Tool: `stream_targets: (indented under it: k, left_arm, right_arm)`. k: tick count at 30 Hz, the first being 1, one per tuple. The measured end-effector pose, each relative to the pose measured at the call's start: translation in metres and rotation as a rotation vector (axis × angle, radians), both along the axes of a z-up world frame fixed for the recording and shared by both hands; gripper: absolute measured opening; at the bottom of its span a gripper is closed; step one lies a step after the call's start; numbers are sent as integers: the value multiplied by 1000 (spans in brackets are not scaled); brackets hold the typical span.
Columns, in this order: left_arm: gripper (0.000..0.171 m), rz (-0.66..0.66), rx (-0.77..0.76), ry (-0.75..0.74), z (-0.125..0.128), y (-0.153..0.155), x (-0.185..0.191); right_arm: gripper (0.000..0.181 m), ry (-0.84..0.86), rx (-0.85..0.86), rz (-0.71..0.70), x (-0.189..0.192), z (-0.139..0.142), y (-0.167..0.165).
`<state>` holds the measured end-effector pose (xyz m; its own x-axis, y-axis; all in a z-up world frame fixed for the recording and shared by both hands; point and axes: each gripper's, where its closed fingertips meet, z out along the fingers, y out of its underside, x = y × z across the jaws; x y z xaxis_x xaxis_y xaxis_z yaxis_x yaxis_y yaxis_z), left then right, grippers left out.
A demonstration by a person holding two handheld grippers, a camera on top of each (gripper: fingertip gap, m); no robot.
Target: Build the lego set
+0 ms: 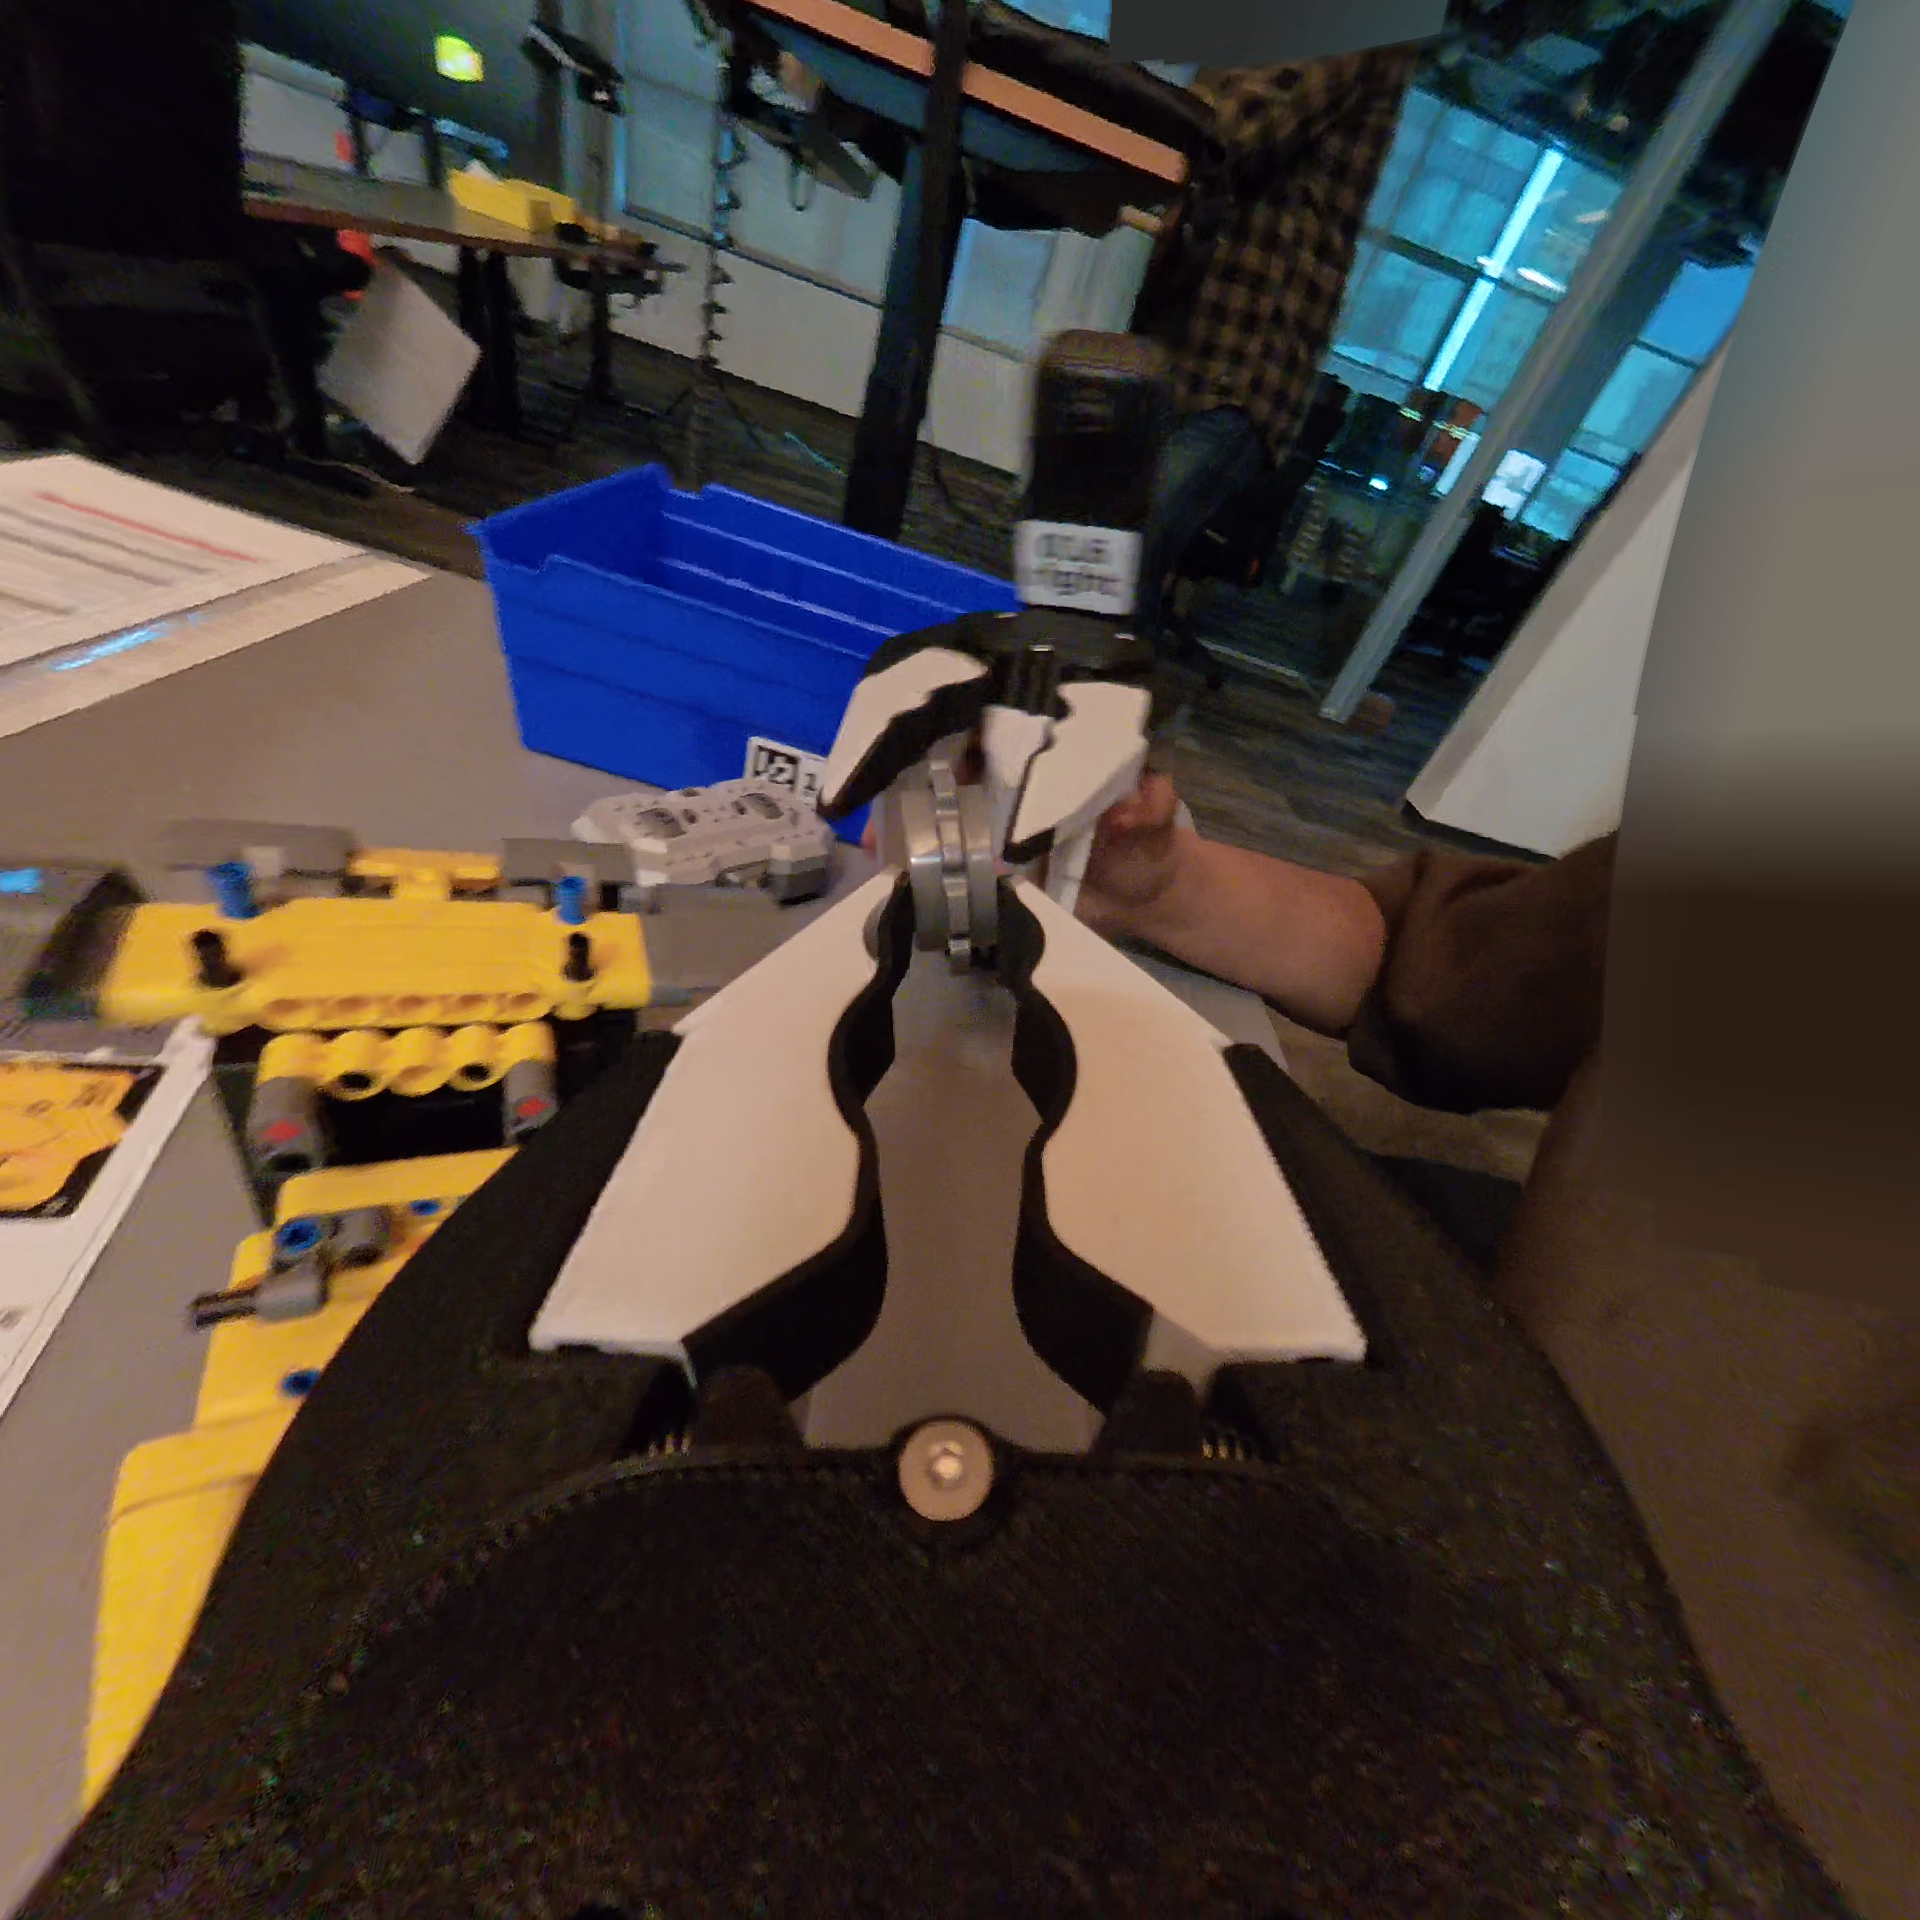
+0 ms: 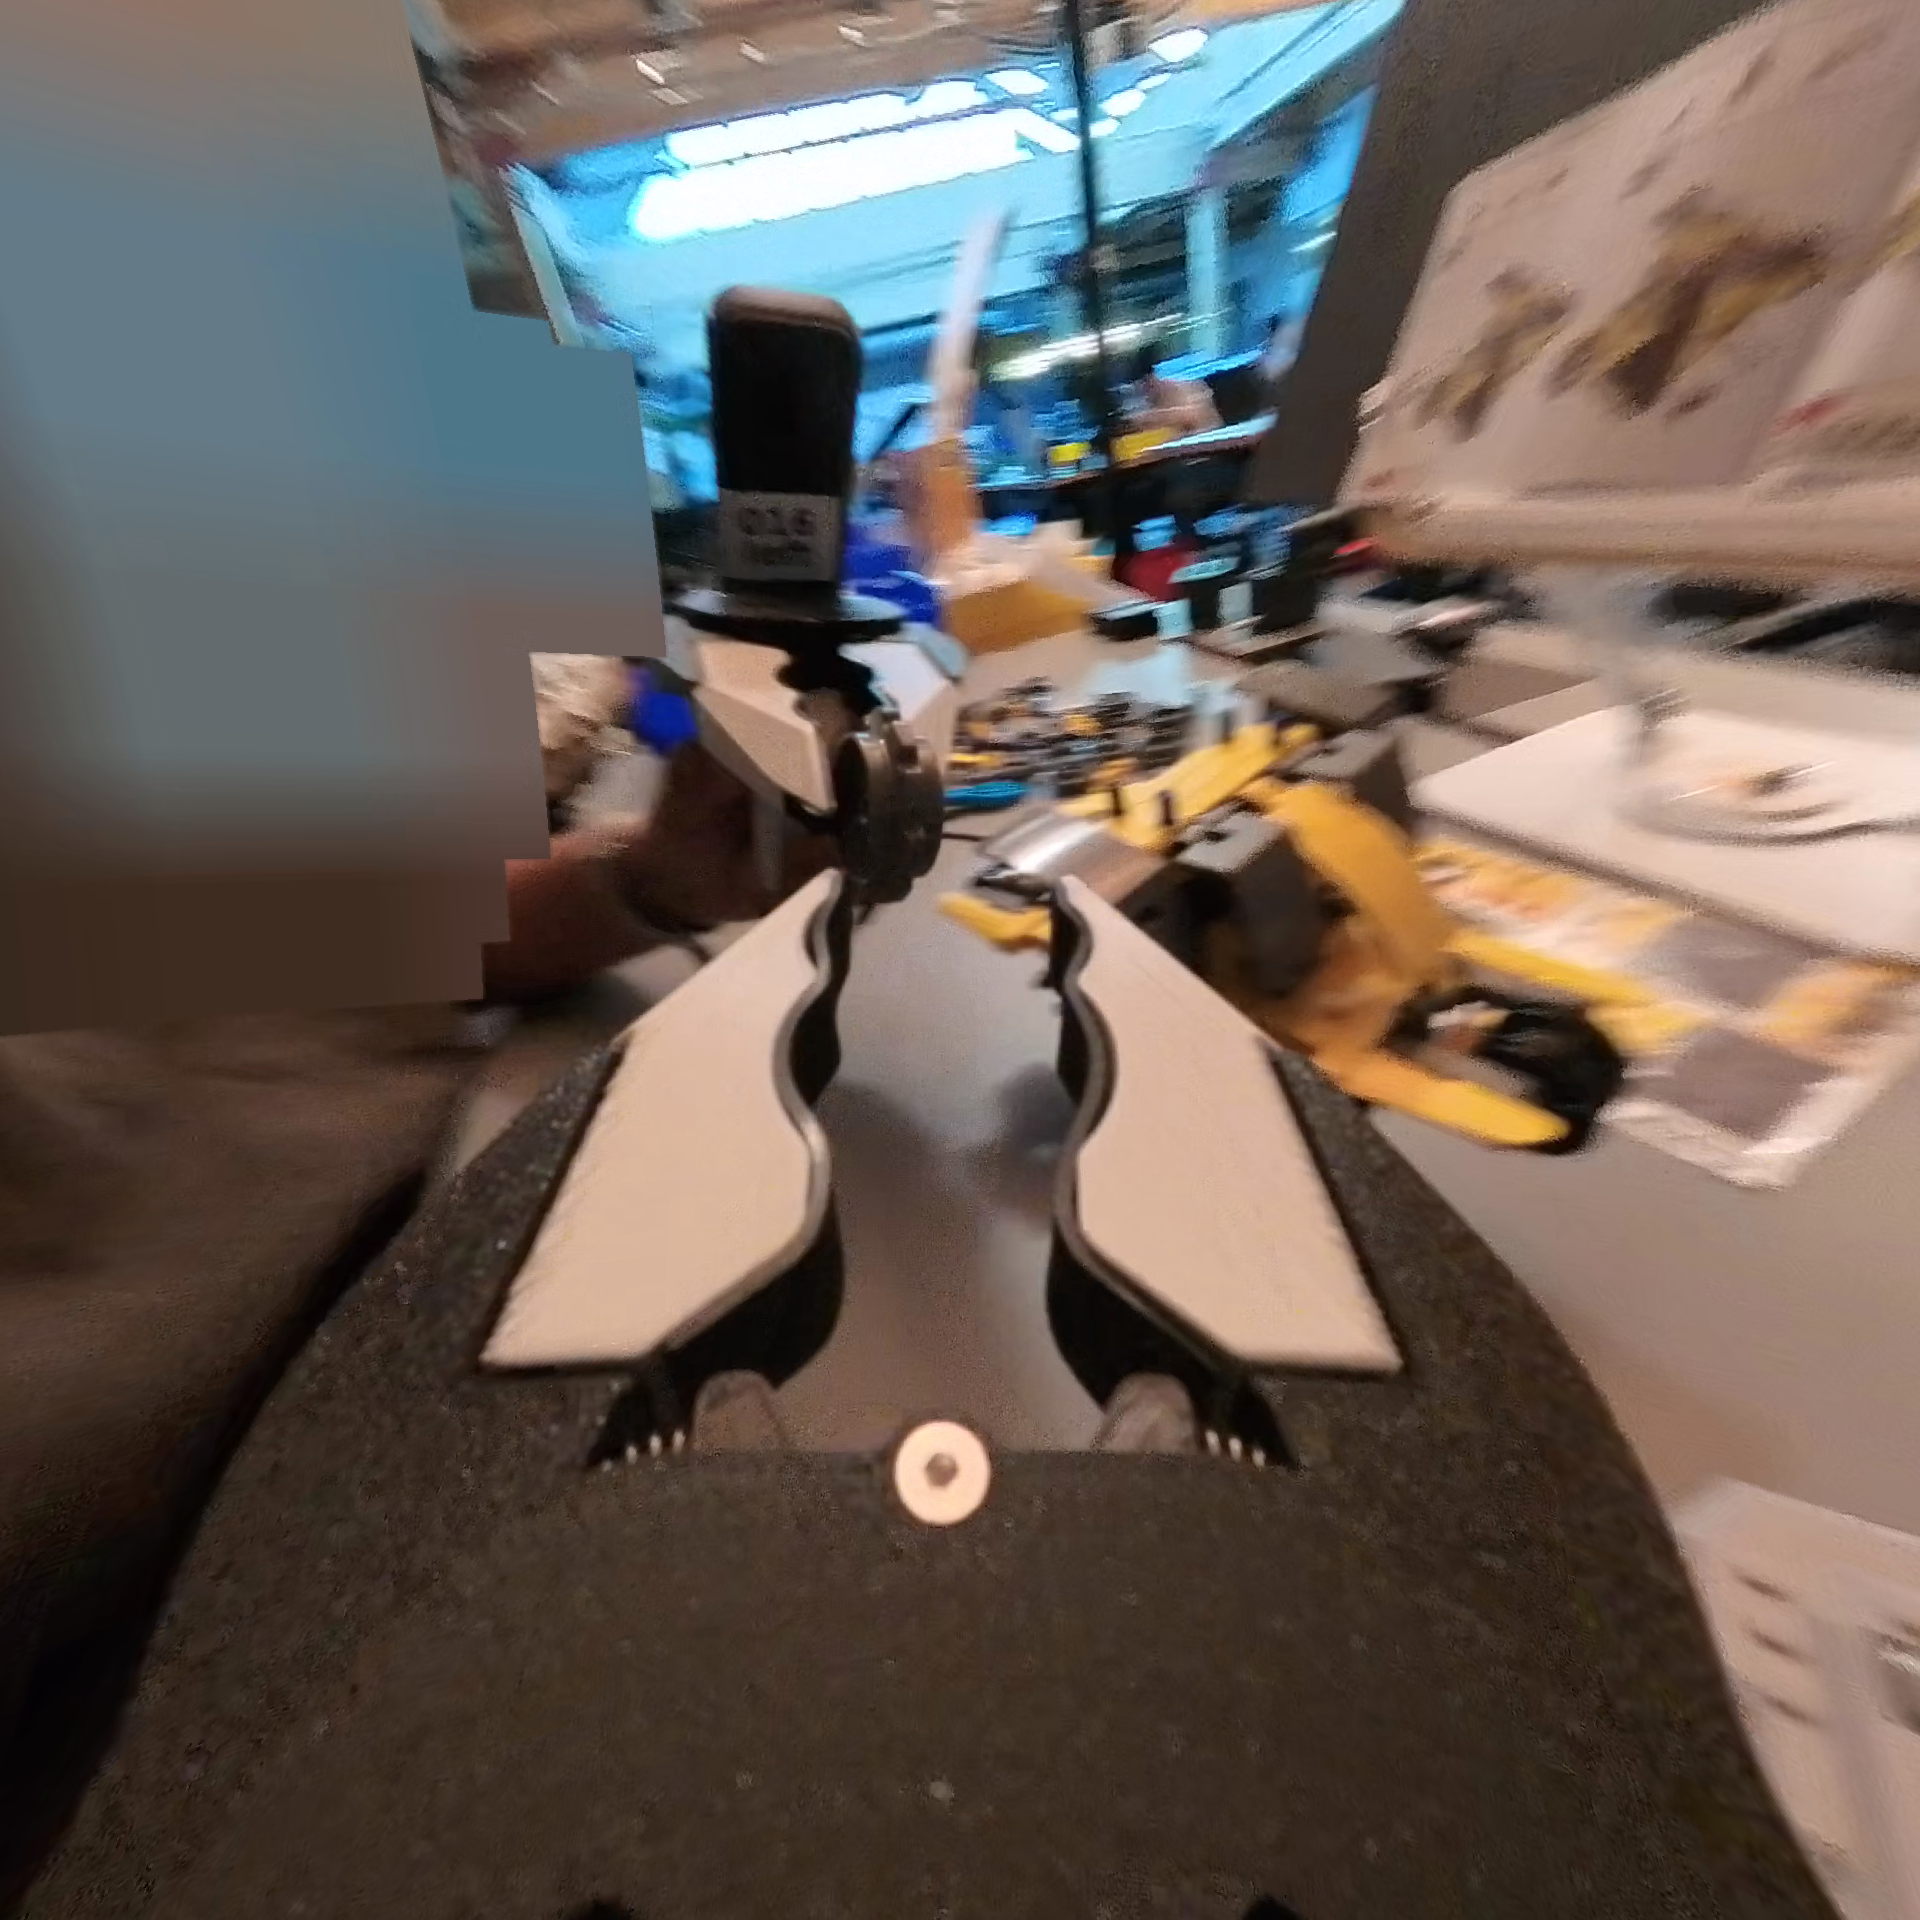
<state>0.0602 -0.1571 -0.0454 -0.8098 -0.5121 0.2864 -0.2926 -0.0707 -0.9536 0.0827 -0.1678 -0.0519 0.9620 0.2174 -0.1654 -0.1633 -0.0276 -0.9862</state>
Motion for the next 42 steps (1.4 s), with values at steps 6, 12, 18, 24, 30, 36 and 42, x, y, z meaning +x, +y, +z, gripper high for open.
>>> stream_targets:
  k: [6,12,18,24,30,36,42]
  left_arm:
    - [9,88,-82,66,1,11,11]
    - [9,236,85,-124,6,20,16]
    - [8,380,290,-255,1,23,23]
    - [8,455,532,-360,-6,12,25]
    - [8,456,660,-465,-9,-5,19]
    - [8,459,682,-496,-9,-10,16]
    - [46,368,438,-426,10,-7,7]
  right_arm:
    - [43,-675,-83,-572,47,-2,-3]
    - [44,-181,-12,-324,15,-7,13]
    - [55,179,129,-255,16,15,5]
    - [53,278,63,-209,-2,4,16]
    - [48,355,68,-165,-6,1,18]
    - [39,408,58,-96,-6,-1,15]
    - [39,285,87,-153,6,6,6]
